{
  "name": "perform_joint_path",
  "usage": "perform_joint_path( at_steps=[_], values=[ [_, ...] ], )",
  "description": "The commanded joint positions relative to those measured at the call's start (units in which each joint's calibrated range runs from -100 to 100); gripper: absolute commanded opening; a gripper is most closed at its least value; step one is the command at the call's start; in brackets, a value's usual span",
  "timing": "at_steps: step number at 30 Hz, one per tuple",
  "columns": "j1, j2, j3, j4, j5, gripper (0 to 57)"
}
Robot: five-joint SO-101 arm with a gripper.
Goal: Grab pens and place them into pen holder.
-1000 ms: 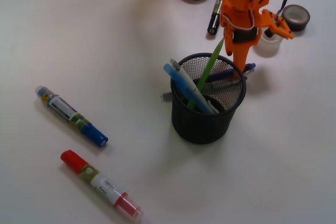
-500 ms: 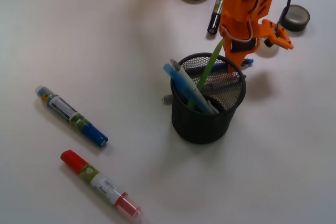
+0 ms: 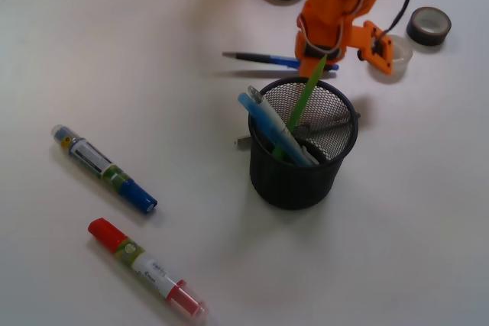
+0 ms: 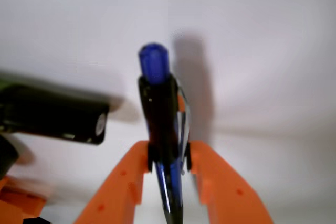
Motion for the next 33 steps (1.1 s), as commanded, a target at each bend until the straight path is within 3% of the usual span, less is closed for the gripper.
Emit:
perform_joint_path(
  at_steps=[1, 9, 18, 27, 33],
  values=[
    [-0.1, -15.1, 14.0, -3.2, -0.9, 0.3],
    [5.4, -42.2, 42.1, -17.7, -0.7, 0.3],
    [10.3, -65.0, 55.2, -42.1, -3.1, 0.3],
    [8.7, -73.5, 69.8, -80.5, -16.1, 0.3],
    [9.7, -69.9, 76.4, -106.0, -19.7, 0.4]
  ],
)
